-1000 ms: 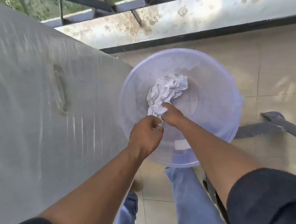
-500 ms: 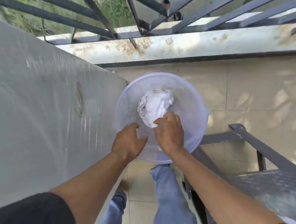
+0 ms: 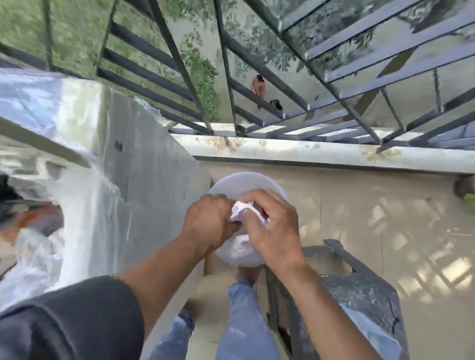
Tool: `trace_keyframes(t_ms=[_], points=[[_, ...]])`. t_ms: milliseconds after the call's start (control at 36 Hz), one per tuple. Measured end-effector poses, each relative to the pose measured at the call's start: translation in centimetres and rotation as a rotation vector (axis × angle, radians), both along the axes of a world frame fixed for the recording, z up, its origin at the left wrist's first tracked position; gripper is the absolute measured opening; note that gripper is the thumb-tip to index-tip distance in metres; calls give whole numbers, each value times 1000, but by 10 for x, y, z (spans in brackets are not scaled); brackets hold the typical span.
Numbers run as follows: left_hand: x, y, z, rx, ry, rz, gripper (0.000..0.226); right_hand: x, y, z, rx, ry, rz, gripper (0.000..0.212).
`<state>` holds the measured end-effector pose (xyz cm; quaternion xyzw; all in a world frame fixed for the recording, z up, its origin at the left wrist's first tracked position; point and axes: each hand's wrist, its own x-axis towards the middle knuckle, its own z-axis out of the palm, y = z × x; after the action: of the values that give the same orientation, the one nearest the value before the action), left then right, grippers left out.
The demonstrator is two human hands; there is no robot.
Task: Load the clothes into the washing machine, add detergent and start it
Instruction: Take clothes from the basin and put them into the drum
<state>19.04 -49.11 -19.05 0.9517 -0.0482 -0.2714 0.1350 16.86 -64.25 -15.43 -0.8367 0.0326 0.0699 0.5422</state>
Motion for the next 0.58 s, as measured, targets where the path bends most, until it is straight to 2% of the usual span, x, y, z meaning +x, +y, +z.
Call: trace_keyframes(t_ms=[111, 194, 278, 417, 500, 583], points=[[-11, 15, 40, -21, 78, -63, 32, -3, -10, 67, 74, -39, 19, 25], [-16, 22, 77, -46, 52, -102, 34, -9, -21, 112, 141, -28, 3, 28], [-23, 27, 112, -160, -3, -111, 72, -19, -24, 149, 196, -52, -2, 23], [-35, 38, 148, -397, -201, -95, 51, -36, -10, 184, 110, -61, 25, 23], [-40, 46, 173, -468, -352, -83, 45, -42, 2, 203, 73, -21, 61, 18], [-42, 53, 193, -528, -404, -96, 37, -46, 10, 223, 48, -10, 84, 18]])
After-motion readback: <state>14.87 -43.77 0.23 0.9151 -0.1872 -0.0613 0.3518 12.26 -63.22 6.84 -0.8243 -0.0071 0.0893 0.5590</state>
